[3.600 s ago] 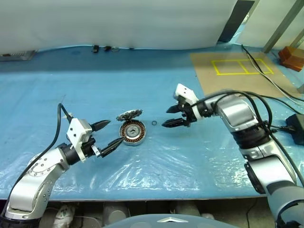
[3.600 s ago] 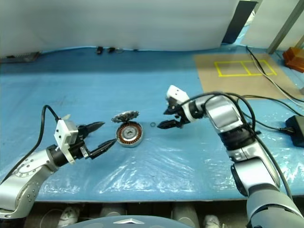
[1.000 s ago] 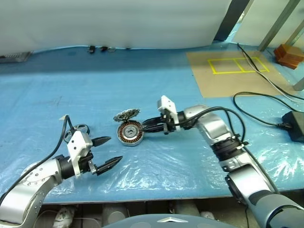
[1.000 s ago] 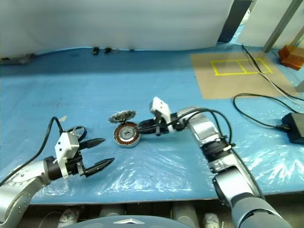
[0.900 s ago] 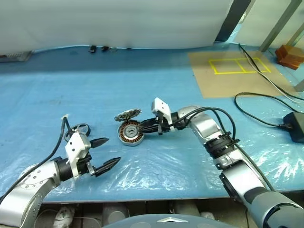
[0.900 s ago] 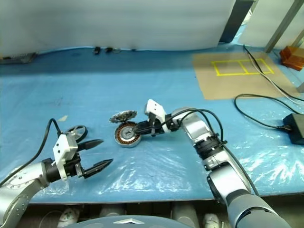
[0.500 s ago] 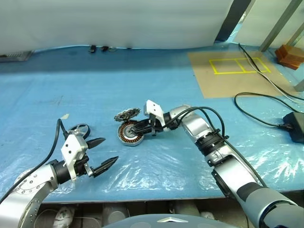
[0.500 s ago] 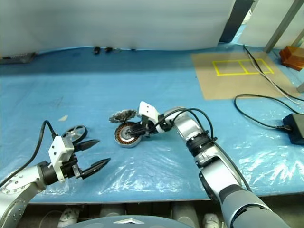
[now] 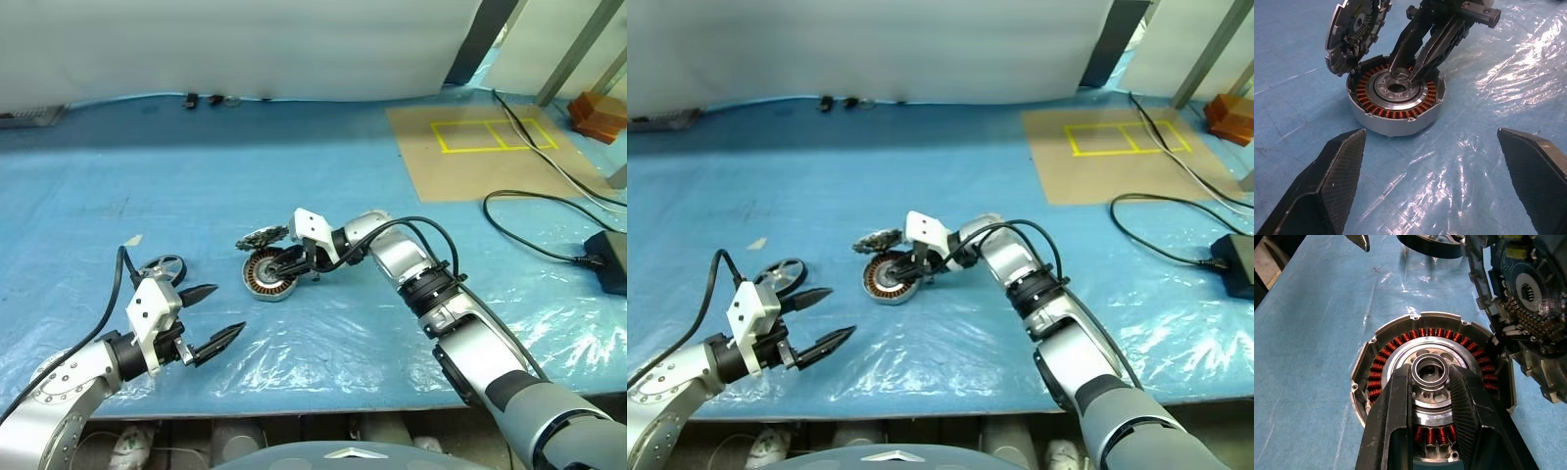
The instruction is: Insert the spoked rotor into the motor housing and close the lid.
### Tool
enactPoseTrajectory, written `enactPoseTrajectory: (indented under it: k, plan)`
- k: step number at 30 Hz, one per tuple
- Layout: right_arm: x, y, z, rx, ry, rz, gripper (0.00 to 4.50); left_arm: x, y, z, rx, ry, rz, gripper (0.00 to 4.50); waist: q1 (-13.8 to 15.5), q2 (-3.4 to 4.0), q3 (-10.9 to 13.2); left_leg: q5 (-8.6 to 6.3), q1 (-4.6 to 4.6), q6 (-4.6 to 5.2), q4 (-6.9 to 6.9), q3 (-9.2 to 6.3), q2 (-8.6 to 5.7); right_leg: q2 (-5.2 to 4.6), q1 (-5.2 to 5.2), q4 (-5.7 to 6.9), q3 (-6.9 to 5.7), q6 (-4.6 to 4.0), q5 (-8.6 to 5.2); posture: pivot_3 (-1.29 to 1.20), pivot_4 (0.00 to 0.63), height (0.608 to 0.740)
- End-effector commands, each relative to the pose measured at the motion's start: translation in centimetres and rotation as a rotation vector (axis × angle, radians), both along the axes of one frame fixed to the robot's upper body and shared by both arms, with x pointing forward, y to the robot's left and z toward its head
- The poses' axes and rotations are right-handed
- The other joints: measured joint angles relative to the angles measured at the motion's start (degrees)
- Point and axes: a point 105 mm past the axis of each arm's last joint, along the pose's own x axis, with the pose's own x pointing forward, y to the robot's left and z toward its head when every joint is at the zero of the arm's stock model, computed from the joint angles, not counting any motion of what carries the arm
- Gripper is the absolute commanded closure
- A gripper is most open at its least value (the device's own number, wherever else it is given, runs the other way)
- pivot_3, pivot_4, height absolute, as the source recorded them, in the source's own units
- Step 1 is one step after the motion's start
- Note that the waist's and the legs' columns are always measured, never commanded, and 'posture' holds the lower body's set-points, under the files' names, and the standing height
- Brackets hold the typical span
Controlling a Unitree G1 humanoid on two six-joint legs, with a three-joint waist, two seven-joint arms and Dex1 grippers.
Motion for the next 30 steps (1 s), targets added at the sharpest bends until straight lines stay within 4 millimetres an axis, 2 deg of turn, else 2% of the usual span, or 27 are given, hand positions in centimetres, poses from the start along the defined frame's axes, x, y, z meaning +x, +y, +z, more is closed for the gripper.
enactPoseTrajectory:
  k: [1,30]
  plan:
    - [0.02,0.74,0.76,0.014,-0.042,0.022,3.77,-0.18,-0.56,0.68,-0.004,-0.036,-0.020,0.00,0.0,0.00,0.0,0.00,0.00,0.00,0.00,0.00,0.00,0.00,0.00,0.00,0.00,0.00,0.00,0.00,0.150,0.740]
    - [-0.07,1.13,-0.14,-0.006,-0.036,0.019,3.77,-0.40,-0.71,0.33,-0.004,-0.018,-0.027,0.00,0.0,0.00,0.0,0.00,0.01,0.00,0.01,0.00,0.00,0.00,0.00,0.00,0.00,0.00,0.00,0.00,0.150,0.740]
